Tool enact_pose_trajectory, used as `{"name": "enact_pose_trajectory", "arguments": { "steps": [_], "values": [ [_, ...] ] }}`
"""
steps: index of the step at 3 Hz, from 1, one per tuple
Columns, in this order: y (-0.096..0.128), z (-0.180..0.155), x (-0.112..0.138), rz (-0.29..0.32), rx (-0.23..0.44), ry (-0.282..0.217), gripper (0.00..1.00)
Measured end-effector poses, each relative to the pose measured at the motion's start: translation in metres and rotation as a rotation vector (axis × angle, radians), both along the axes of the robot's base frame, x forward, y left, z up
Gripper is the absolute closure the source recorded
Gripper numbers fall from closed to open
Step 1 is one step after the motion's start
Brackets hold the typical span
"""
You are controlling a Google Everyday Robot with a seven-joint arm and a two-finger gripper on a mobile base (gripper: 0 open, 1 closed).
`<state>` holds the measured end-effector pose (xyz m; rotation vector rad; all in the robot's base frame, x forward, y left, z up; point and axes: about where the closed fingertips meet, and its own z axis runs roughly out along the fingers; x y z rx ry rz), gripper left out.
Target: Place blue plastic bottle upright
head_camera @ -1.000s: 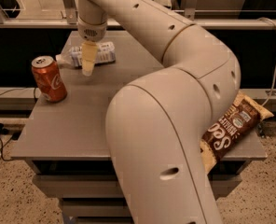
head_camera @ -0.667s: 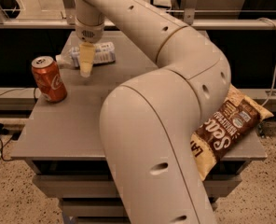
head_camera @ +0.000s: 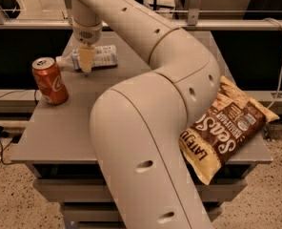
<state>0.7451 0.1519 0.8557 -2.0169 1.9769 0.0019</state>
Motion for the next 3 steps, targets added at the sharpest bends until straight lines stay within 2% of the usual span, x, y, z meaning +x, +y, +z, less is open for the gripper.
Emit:
{"name": "enact_pose_trajectory", "arguments": {
  "steps": [1,2,3],
  "values": [
    [-0.006,0.008,0.008,-0.027,0.002,-0.027,0.63],
    [-0.019,0.027,0.019,-0.087,0.042,-0.078,0.86],
    [-0.047,0.065,0.034,-0.196,0.155,-0.166,1.0]
  ]
}}
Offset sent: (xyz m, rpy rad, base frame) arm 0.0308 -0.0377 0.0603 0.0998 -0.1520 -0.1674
